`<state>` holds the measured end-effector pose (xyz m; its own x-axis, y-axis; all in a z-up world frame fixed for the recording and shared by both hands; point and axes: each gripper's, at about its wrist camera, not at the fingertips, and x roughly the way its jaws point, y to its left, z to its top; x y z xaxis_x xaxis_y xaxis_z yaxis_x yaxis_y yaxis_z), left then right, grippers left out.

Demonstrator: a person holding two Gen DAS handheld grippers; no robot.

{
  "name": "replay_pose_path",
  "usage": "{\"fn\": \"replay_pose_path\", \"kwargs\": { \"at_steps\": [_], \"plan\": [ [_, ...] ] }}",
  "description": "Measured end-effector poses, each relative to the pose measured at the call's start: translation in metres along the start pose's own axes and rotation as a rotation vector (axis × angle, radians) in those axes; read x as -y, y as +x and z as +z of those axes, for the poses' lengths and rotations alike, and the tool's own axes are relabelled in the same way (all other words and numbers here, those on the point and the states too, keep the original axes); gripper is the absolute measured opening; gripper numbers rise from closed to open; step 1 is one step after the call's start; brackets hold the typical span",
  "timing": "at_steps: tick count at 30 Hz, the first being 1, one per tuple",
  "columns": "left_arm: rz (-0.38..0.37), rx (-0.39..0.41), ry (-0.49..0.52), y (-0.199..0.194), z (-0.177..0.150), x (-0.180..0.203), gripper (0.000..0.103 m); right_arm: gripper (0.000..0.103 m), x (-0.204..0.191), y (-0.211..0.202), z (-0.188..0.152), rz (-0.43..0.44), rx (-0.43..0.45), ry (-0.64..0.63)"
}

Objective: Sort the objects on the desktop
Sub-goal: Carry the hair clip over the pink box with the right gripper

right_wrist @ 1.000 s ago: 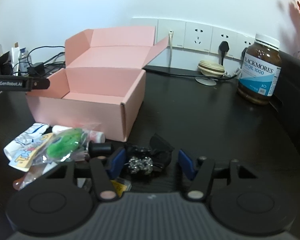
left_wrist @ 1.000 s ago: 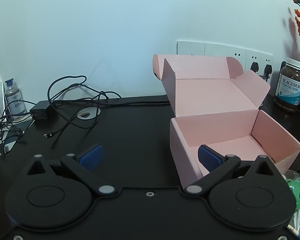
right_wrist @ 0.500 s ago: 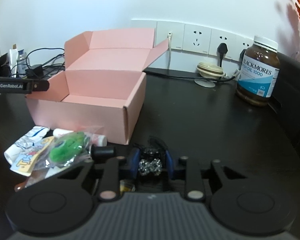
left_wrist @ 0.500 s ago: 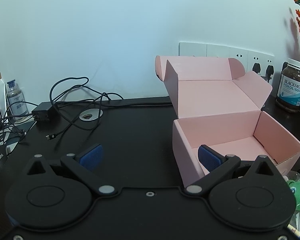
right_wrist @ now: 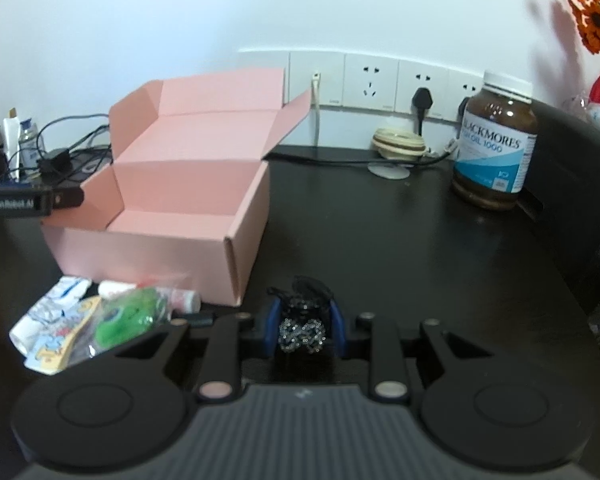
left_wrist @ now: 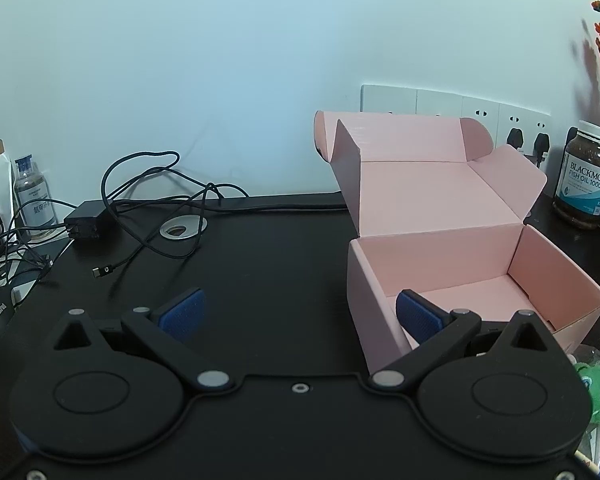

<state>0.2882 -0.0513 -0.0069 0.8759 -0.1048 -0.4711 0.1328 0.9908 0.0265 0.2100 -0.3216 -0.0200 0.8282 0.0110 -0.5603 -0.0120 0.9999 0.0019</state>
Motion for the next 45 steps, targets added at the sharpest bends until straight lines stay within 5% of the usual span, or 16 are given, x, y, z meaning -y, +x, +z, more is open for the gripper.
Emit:
{"fn": "replay_pose_path", "kwargs": {
  "at_steps": [9, 16, 22, 45],
  "plan": [
    [-0.007, -0.007, -0.039, 0.000, 0.001, -0.006, 0.103, 0.025, -0.009, -0.017, 0.052, 0.057, 0.100, 0.001],
    [0.002, 0.001, -0.039, 0.000, 0.002, -0.007, 0.103, 0.025, -0.050, 0.026, 0.087, 0.151, 0.033, -0.055],
    [0.009, 0.000, -0.043, 0.001, 0.002, -0.008, 0.103, 0.025, -0.073, 0.064, 0.085, 0.137, -0.046, -0.107],
    [0.008, -0.009, -0.049, 0.000, 0.002, -0.008, 0.103, 0.025, -0.082, 0.102, 0.085, 0.121, -0.159, -0.194]
  ]
}}
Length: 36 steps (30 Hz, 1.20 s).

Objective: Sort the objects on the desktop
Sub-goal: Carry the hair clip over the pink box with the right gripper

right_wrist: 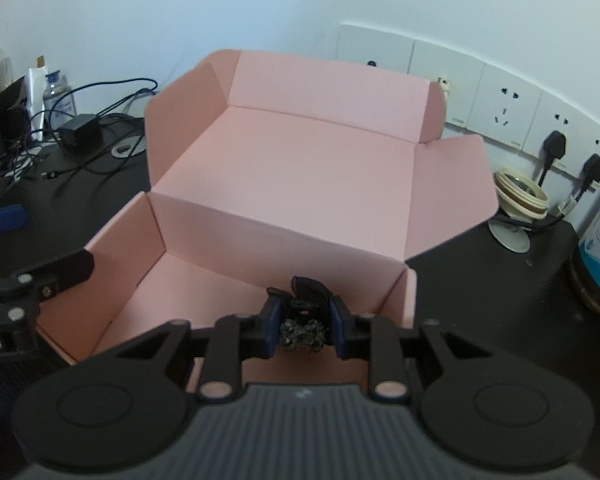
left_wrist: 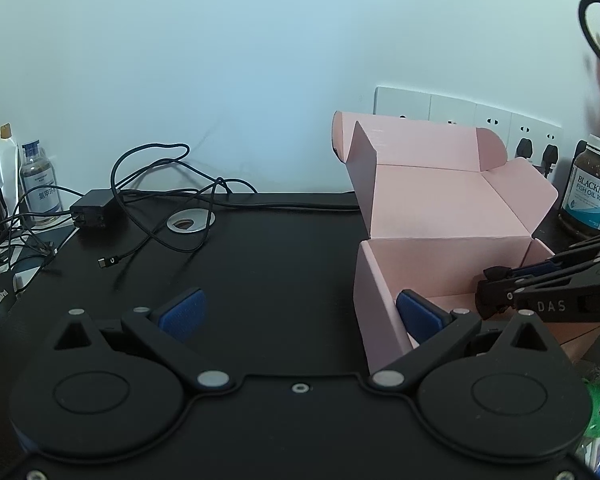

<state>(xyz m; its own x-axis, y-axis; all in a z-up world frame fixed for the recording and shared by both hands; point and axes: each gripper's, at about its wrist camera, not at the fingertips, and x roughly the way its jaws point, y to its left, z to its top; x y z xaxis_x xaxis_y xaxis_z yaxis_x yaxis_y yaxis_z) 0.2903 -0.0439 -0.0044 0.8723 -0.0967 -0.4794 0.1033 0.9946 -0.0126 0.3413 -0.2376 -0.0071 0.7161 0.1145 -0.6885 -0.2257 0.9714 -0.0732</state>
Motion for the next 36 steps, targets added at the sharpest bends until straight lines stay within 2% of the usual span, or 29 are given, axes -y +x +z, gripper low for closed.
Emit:
{"fn": "replay_pose_path", "kwargs": {
  "at_steps": [8, 14, 18, 32, 35, 36],
  "plan": [
    [-0.001, 0.011, 0.000, -0.003, 0.000, 0.000, 0.103, 0.026, -0.012, 0.003, -0.003, -0.008, -0.073, -0.155],
    [-0.022, 0.023, 0.006, -0.006, 0.000, 0.002, 0.103, 0.025, -0.010, -0.001, -0.005, -0.003, -0.107, -0.188],
    [0.009, 0.056, 0.019, -0.010, 0.000, 0.003, 0.103, 0.025, -0.007, -0.002, -0.003, 0.000, -0.129, -0.214],
    [0.012, 0.054, -0.015, -0.009, 0.002, -0.003, 0.103, 0.026, -0.020, 0.000, 0.011, -0.050, -0.232, -0.336],
    [0.010, 0.056, -0.023, -0.010, 0.003, -0.004, 0.103, 0.031, -0.020, 0.000, 0.013, -0.063, -0.240, -0.345],
    [0.010, 0.058, -0.024, -0.011, 0.003, -0.005, 0.103, 0.036, -0.020, 0.000, 0.013, -0.070, -0.240, -0.352]
  ]
}}
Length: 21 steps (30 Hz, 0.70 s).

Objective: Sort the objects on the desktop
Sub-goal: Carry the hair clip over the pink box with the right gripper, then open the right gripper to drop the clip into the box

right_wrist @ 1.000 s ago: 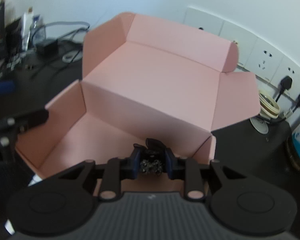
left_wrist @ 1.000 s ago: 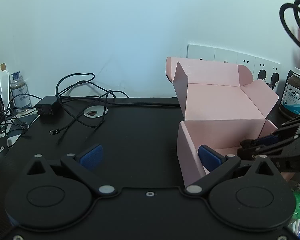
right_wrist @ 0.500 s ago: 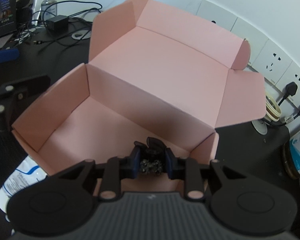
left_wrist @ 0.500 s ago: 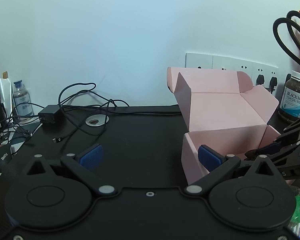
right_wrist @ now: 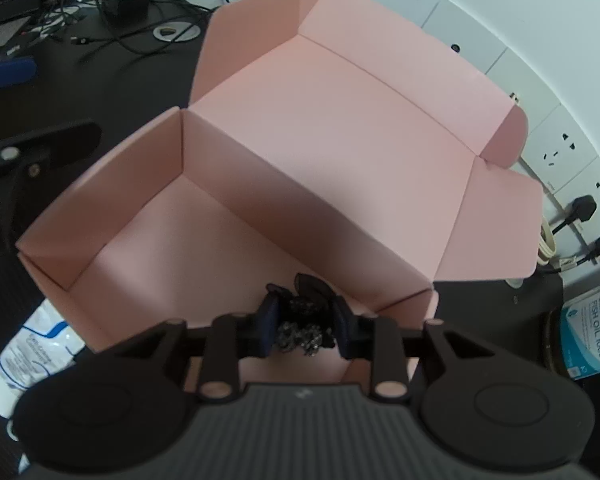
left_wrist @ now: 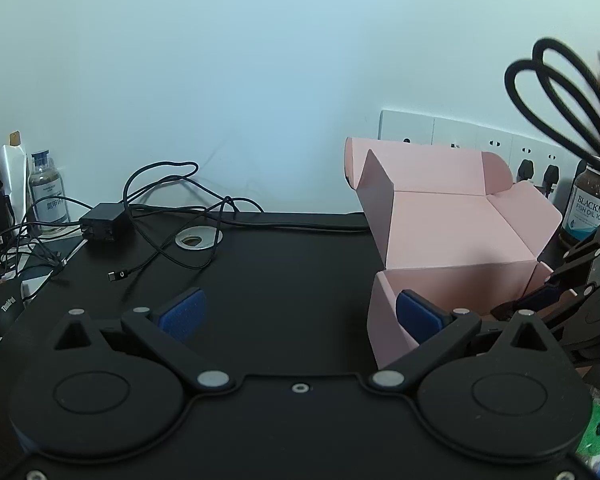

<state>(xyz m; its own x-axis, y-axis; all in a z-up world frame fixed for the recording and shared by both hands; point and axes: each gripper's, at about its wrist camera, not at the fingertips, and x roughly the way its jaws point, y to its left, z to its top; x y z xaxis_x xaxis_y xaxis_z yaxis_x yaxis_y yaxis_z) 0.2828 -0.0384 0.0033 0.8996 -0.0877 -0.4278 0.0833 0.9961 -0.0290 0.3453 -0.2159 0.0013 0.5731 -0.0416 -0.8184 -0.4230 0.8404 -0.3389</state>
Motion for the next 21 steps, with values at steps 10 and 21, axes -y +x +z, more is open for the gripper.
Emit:
{"fn": "replay_pose_path", "kwargs": {
  "at_steps": [10, 21],
  "plan": [
    [0.003, 0.010, -0.024, -0.002, 0.002, -0.003, 0.103, 0.049, 0.020, -0.015, -0.006, 0.038, 0.065, 0.044],
    [-0.006, 0.012, -0.019, -0.003, 0.001, -0.001, 0.103, 0.102, 0.046, -0.071, -0.053, 0.111, 0.435, 0.204]
  ]
}}
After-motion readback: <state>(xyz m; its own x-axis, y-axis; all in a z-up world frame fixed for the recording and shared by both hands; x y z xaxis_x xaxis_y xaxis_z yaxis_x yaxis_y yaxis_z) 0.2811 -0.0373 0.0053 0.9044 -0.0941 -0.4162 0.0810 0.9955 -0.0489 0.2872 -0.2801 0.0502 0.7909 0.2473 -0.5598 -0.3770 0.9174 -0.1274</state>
